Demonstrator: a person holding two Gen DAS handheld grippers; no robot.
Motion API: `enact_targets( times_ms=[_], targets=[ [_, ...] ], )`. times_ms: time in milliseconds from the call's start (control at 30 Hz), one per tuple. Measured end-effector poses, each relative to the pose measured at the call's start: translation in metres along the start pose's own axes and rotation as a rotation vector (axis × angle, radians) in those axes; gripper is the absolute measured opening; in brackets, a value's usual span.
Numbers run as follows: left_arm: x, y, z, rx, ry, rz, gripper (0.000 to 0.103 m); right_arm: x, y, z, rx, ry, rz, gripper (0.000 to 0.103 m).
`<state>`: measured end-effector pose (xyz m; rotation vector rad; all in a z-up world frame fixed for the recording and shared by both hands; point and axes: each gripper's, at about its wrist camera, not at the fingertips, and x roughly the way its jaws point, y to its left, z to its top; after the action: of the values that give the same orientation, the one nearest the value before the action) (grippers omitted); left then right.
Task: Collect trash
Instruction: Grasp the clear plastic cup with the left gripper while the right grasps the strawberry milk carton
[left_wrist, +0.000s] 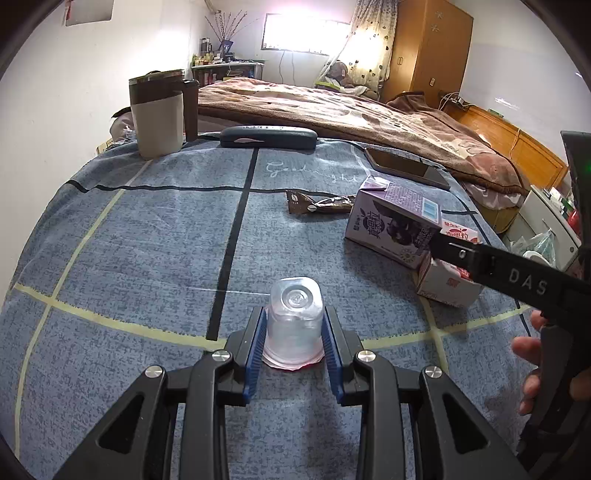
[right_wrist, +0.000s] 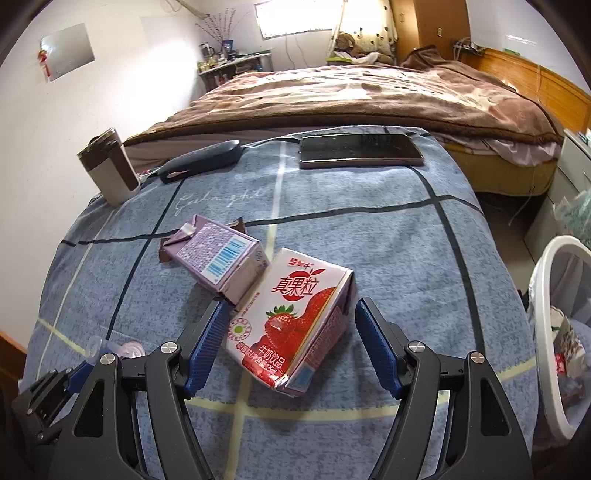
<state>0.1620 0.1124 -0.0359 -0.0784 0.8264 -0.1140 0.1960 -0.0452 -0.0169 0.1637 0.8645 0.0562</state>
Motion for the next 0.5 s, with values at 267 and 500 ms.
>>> enact_targets(
  times_ms=[267,500],
  targets=[
    [0.002,0.003,0.0,-0.008,0.005,-0.006,0.032,-0.009,-0.012,-0.004,-0.011,-0.005,-0.037,0.074],
    [0.002,0.003,0.0,-0.012,0.003,-0.006,0.032,-0.016,-0.01,-0.004,0.012,-0.039,0.025,0.074]
  ],
)
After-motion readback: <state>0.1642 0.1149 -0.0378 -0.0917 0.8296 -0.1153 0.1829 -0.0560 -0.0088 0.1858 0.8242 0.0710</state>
